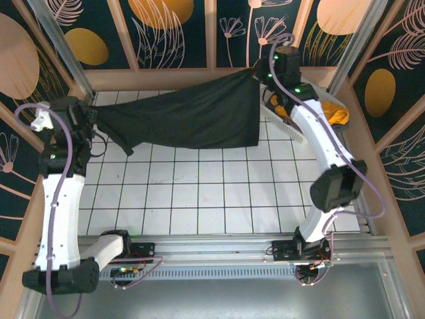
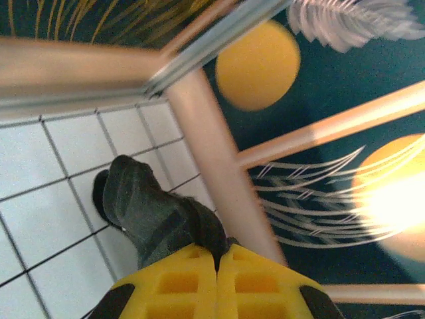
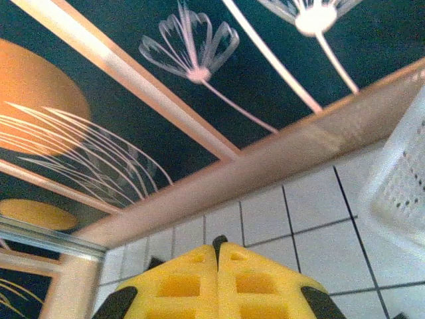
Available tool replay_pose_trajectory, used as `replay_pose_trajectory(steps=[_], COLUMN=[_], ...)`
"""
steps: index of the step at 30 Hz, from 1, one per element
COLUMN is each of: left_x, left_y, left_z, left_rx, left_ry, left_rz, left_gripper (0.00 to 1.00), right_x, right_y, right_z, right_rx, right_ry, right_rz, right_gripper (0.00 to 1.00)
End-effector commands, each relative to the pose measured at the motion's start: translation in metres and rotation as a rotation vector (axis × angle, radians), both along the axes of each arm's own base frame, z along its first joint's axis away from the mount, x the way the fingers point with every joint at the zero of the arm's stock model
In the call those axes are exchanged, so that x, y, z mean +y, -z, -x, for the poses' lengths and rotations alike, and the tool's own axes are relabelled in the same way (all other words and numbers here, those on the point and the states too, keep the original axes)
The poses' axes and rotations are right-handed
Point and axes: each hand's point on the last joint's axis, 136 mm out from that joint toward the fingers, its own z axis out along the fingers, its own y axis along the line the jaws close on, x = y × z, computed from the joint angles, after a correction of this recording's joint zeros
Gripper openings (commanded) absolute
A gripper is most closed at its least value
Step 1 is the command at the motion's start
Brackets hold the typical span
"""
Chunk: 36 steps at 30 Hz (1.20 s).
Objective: Fold and stack the t-shirts
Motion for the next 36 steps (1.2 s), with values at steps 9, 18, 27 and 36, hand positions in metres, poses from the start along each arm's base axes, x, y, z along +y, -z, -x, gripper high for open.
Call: replay_pose_trajectory(steps=[9, 18, 27, 36], left_x=[0.025, -0.004, 0.003, 0.033], left_y=[-0.127, -0.078, -0.066, -0.227], left_z=[0.085, -0.035, -0.133, -0.111], left_rx=[-0.464, -0.199, -0.187, -0.58], left_ry=[-0.18, 0.016, 0.129, 0.169], left_rz=[-0.02, 0.105, 0.098, -0.029], left_gripper=[0.0, 0.0, 0.0, 0.0], right_x=[-0.052, -0.013, 0.036, -0.004], right_y=[-0.134, -0.132, -0.11, -0.193], right_z=[0.108, 0.05, -0.038, -0.052], right_rx=[-0.385, -0.35, -0.3, -0.49], right_ry=[0.083, -0.047, -0.183, -0.15], right_rz=[-0.074, -0.112, -0.191, -0.293], right_gripper=[0.0, 0.0, 0.0, 0.0])
